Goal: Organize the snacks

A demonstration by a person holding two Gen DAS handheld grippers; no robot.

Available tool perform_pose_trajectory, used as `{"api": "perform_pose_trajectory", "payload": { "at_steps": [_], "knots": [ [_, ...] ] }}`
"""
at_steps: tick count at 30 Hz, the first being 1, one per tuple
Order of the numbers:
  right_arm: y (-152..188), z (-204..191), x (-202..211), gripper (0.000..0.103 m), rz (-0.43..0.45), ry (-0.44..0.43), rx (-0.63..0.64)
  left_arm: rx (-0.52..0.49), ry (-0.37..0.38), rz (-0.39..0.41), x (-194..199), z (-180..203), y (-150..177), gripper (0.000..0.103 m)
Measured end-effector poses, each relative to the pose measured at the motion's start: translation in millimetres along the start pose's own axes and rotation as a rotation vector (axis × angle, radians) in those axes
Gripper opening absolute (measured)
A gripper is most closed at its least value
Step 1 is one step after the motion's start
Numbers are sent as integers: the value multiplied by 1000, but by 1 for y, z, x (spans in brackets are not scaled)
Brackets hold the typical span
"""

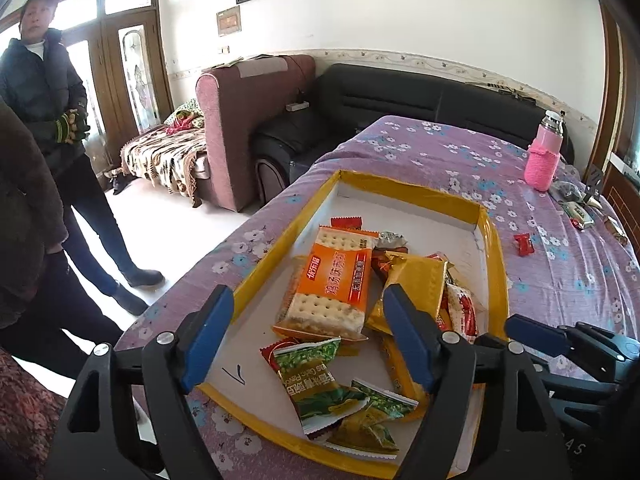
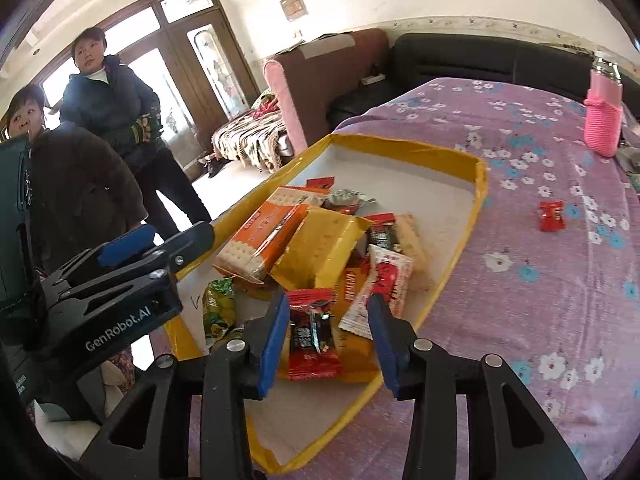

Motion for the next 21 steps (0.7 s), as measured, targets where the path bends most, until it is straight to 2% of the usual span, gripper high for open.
{"api": "perform_pose_trajectory", "payload": {
  "at_steps": [8, 21],
  "knots": [
    [10, 8, 10, 48, 7, 41, 18, -25, -6, -9, 5, 9, 3, 78],
    [10, 8, 27, 55, 49, 59, 45, -35, -12, 10, 16, 17, 2, 79]
  ]
}}
Point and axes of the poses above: each gripper's, at about its wrist camera, not at the fingertips, and x roughly against the way its jaws point, z to its right, y to its underside, the point moved 8 cm from there along -x, roughly the way its jaws point
